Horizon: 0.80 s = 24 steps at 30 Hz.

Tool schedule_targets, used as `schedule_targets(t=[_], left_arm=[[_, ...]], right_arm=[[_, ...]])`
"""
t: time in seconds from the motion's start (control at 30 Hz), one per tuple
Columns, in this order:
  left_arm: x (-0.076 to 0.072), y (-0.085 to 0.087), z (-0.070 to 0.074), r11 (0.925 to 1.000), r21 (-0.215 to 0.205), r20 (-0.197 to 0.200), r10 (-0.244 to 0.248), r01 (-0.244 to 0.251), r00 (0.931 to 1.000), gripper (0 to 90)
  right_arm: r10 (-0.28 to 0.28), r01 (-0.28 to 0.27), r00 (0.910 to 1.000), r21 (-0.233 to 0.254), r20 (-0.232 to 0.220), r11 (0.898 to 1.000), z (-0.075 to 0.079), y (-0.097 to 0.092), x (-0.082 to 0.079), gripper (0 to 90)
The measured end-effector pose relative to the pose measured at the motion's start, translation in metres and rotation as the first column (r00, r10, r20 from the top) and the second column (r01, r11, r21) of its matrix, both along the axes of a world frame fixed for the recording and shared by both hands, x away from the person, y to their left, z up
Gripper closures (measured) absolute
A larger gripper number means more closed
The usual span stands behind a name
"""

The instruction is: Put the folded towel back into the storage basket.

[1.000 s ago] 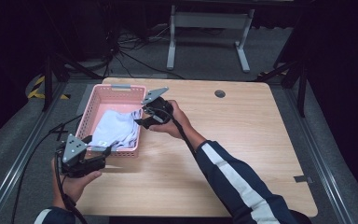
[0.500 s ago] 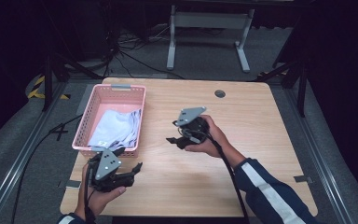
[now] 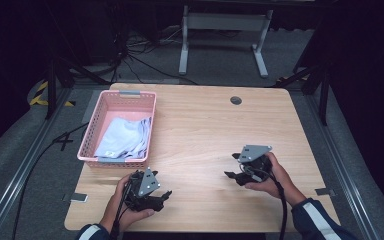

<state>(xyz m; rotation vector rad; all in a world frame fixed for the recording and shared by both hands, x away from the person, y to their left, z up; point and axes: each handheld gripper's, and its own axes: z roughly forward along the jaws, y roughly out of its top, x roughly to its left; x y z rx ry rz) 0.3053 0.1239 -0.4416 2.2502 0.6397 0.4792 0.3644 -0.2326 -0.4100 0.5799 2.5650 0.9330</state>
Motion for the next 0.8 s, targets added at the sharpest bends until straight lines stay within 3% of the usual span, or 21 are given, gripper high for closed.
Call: schedule_targets(t=[0.17, 0.3, 0.33, 0.43, 0.53, 0.57, 0.6, 0.63, 0.67, 0.73, 0.8], left_arm=[[0.007, -0.009, -0.012, 0.9989, 0.018, -0.043, -0.042, 0.043, 0.9982, 24.2], [0.011, -0.014, -0.016, 0.9972, 0.020, -0.059, -0.070, 0.072, 0.9958, 23.8], [0.012, -0.015, -0.017, 0.9965, 0.023, -0.074, -0.079, 0.081, 0.9942, 23.9], [0.015, -0.019, -0.022, 0.9953, 0.021, -0.090, -0.092, 0.095, 0.9916, 23.7], [0.017, -0.022, -0.027, 0.9930, 0.033, -0.105, -0.109, 0.113, 0.9884, 23.2], [0.018, -0.024, -0.030, 0.9923, 0.018, -0.105, -0.120, 0.123, 0.9872, 21.8], [0.018, -0.024, -0.030, 0.9923, 0.018, -0.105, -0.120, 0.123, 0.9872, 21.8], [0.020, -0.024, -0.033, 0.9925, -0.016, -0.123, -0.122, 0.121, 0.9848, 21.6], [0.020, -0.024, -0.033, 0.9925, -0.016, -0.123, -0.122, 0.121, 0.9848, 21.1], [0.022, -0.024, -0.037, 0.9915, -0.061, -0.142, -0.123, 0.115, 0.9823, 20.8], [0.023, -0.025, -0.036, 0.9914, -0.055, -0.137, -0.125, 0.119, 0.9826, 18.4]], right_arm=[[-0.077, 0.077, 0.9969, 0.014, -0.012, 0.997, -0.020, -0.039, -0.016, 32.6], [-0.103, 0.105, 0.9942, 0.040, -0.030, 0.994, -0.030, -0.058, -0.025, 32.1], [-0.117, 0.119, 0.9924, 0.042, -0.037, 0.992, -0.038, -0.072, -0.033, 31.3], [-0.143, 0.147, 0.9880, 0.056, -0.058, 0.988, -0.043, -0.082, -0.037, 31.1], [-0.202, 0.209, 0.9759, 0.091, -0.083, 0.974, -0.051, -0.100, -0.041, 30.8], [-0.217, 0.229, 0.9705, 0.127, -0.106, 0.965, -0.054, -0.109, -0.043, 30.2], [-0.217, 0.229, 0.9705, 0.127, -0.106, 0.965, -0.054, -0.109, -0.043, 30.2], [-0.247, 0.259, 0.9642, 0.149, -0.096, 0.954, -0.056, -0.117, -0.046, 30.0], [-0.247, 0.259, 0.9642, 0.149, -0.096, 0.954, -0.056, -0.117, -0.046, 30.0], [-0.268, 0.280, 0.9591, 0.167, -0.091, 0.945, -0.058, -0.123, -0.048, 29.9], [-0.286, 0.295, 0.9550, 0.157, -0.080, 0.942, -0.058, -0.124, -0.048, 26.8]])
